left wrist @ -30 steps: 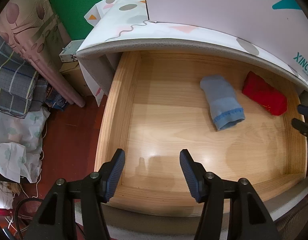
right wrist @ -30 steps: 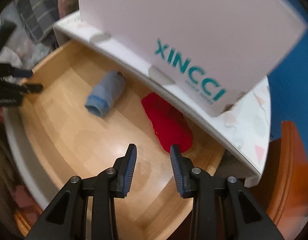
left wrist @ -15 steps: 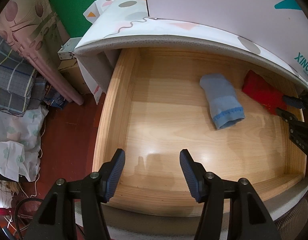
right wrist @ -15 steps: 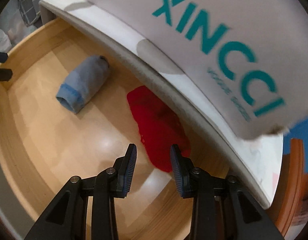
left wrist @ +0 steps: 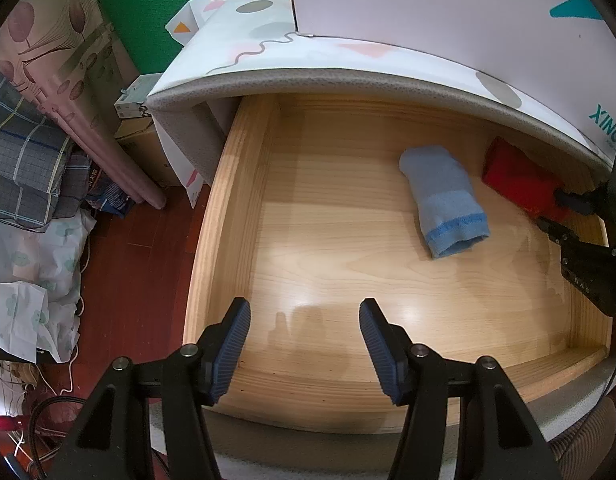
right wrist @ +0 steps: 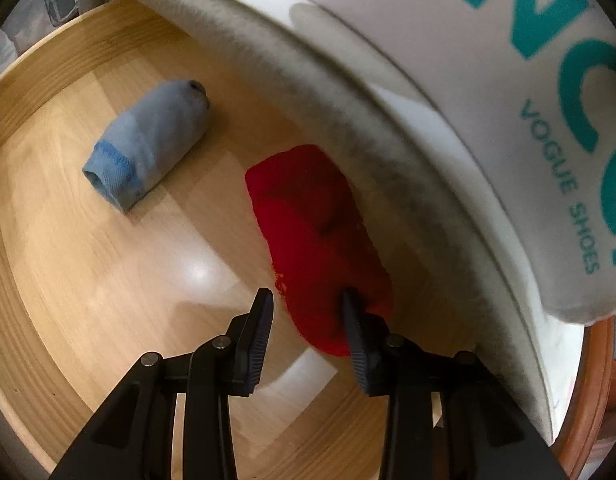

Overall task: Take underwear out of drawer
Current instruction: 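Lower the right gripper onto the red sock's end and close it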

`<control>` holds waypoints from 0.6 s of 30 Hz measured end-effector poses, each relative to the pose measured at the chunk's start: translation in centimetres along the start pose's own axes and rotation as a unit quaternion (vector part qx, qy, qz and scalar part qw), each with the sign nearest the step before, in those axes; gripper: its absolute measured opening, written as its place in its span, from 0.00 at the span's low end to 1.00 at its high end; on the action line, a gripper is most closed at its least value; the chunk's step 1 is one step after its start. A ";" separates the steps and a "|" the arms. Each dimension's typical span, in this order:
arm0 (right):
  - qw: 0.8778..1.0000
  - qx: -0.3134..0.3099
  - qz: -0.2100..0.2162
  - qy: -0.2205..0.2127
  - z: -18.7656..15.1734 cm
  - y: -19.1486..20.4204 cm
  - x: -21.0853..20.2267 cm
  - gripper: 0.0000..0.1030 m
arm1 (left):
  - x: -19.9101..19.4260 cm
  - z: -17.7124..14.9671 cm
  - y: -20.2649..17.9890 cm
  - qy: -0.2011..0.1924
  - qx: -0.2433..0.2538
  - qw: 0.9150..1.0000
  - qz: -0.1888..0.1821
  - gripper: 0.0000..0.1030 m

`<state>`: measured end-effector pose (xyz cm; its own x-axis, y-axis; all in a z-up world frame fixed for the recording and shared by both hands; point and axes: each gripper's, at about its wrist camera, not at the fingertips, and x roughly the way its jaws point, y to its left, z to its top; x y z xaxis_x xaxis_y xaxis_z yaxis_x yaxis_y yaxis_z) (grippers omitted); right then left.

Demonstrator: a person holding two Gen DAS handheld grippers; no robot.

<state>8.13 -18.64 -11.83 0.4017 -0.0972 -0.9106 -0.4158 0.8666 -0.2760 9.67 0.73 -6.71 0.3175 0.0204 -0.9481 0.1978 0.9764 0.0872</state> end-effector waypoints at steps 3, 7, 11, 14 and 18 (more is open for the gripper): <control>1.000 -0.006 -0.002 0.002 -0.4 0.6 0.2 0.33 | 0.0 0.0 0.0 0.000 0.000 1.000 0.000 0.56; 1.000 -0.009 -0.009 0.001 -0.5 1.3 0.3 0.33 | 0.0 0.0 0.0 0.000 0.000 1.000 0.000 0.56; 1.000 -0.007 -0.008 0.006 1.0 1.9 0.8 0.30 | 0.0 0.0 0.0 0.000 -0.001 1.000 0.001 0.56; 1.000 0.000 0.006 0.015 1.2 1.9 0.5 0.24 | 0.0 0.0 0.0 0.001 -0.001 1.000 0.001 0.56; 1.000 0.012 0.018 0.018 1.2 2.1 0.1 0.18 | 0.0 0.0 0.0 -0.001 0.000 1.000 0.000 0.56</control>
<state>8.28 -16.26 -12.12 0.3565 -0.0827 -0.9306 -0.4105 0.8809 -0.2355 9.69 0.69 -6.69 0.3183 0.0197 -0.9478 0.1979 0.9764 0.0868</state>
